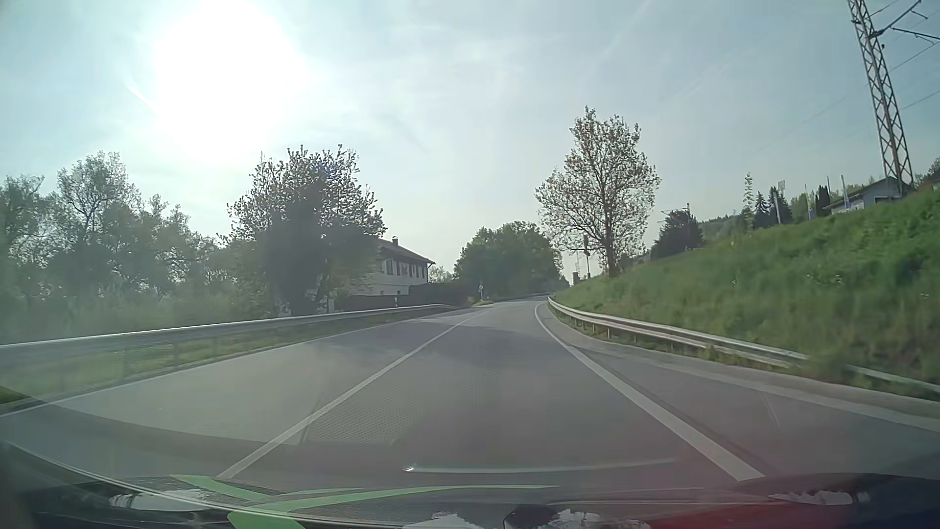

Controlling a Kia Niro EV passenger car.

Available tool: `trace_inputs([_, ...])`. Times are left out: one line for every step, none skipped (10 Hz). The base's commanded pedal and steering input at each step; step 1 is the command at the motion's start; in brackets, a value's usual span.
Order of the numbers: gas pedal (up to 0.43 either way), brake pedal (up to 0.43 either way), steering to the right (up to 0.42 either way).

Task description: Follow the waypoints while adhering to traffic rules and regulations

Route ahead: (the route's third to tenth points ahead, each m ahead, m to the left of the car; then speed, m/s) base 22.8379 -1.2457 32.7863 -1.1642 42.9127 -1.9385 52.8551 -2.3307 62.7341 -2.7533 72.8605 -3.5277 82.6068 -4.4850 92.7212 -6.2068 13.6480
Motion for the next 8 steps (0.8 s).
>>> trace_inputs([0.130,0.000,0.005])
trace_inputs([0.130,0.000,0.005])
trace_inputs([0.130,0.000,0.005])
trace_inputs([0.130,0.000,0.005])
trace_inputs([0.130,0.000,0.007])
trace_inputs([0.130,0.000,0.008])
trace_inputs([0.130,0.000,0.009])
trace_inputs([0.130,0.000,0.009])
